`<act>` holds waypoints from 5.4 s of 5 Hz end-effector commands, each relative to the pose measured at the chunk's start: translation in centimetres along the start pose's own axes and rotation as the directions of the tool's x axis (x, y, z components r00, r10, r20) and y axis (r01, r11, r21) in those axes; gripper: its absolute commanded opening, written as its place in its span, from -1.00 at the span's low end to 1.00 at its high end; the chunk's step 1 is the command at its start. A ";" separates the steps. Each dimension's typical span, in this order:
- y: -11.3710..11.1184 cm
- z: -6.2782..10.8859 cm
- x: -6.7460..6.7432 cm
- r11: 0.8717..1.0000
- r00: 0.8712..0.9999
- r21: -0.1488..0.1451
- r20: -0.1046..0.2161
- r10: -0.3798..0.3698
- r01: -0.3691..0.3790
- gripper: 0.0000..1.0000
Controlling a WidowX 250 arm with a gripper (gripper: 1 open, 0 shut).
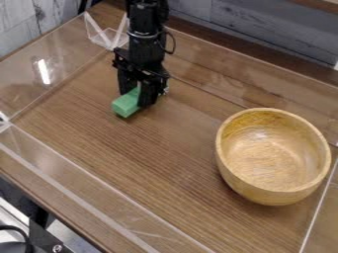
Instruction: Put the green block in the brown bowl
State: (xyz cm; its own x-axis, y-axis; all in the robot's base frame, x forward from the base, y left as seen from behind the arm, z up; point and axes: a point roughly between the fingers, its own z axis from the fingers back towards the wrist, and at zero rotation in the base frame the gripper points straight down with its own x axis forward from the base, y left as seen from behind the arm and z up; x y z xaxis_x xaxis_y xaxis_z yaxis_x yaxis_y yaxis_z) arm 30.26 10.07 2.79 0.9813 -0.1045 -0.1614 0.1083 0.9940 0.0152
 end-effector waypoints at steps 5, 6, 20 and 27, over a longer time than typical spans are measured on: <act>-1.2 6.8 0.2 0.998 0.994 0.034 0.097 0.045 -0.048 -1.00; -1.8 9.3 -0.4 0.994 0.989 0.028 0.107 0.101 -0.104 -1.00; -19.4 9.0 -4.7 0.999 0.984 0.017 0.173 0.036 -0.039 -1.00; -19.6 7.1 -4.1 1.000 0.976 0.012 0.218 0.002 -0.005 -1.00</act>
State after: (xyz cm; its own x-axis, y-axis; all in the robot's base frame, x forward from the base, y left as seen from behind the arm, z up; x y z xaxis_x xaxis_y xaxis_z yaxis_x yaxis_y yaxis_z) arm 24.85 -9.04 9.07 0.9947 -0.1016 0.0140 0.1010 0.9942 0.0372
